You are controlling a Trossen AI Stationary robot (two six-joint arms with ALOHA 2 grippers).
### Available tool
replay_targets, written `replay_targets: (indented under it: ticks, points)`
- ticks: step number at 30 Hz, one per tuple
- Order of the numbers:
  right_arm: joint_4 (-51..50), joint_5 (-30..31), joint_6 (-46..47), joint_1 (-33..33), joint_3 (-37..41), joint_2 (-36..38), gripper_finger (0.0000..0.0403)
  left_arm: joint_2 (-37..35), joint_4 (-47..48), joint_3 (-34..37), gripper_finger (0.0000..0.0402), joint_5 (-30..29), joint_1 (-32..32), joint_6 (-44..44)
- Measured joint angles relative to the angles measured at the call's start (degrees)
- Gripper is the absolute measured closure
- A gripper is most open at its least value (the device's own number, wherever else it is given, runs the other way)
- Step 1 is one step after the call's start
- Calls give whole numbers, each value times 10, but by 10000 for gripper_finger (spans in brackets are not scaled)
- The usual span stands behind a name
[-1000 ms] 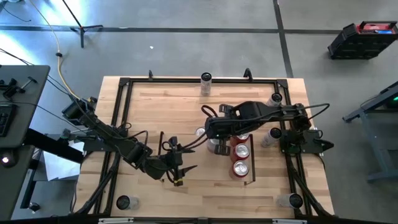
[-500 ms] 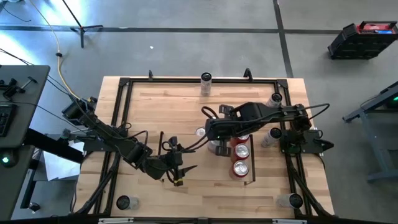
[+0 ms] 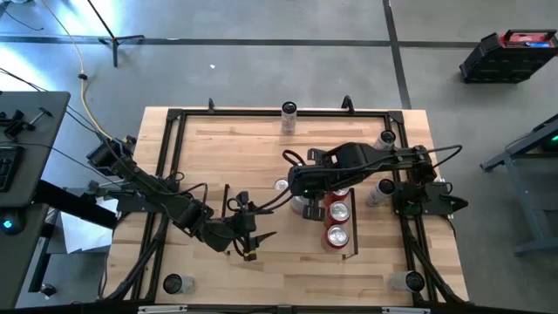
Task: Place canned beverage on shelf
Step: Put the top pink and white bottle on the shelf
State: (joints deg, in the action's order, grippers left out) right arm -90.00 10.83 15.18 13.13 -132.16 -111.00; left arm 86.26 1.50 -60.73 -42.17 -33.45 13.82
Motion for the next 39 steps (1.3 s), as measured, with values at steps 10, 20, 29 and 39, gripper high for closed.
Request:
replay_targets:
  ticks: [10, 20, 29, 39]
  points:
    - [0, 0, 0, 0, 0, 0, 403, 0, 0, 0, 147, 18, 0, 0]
    - [0, 25, 2, 4, -1, -7, 403, 0, -1, 0, 147, 26, 0, 1]
    - [3, -27, 25, 8, -1, -5, 403, 0, -1, 0, 147, 26, 0, 0]
    - [29, 43, -15, 8, -12, 1, 403, 0, -1, 0, 147, 26, 0, 0]
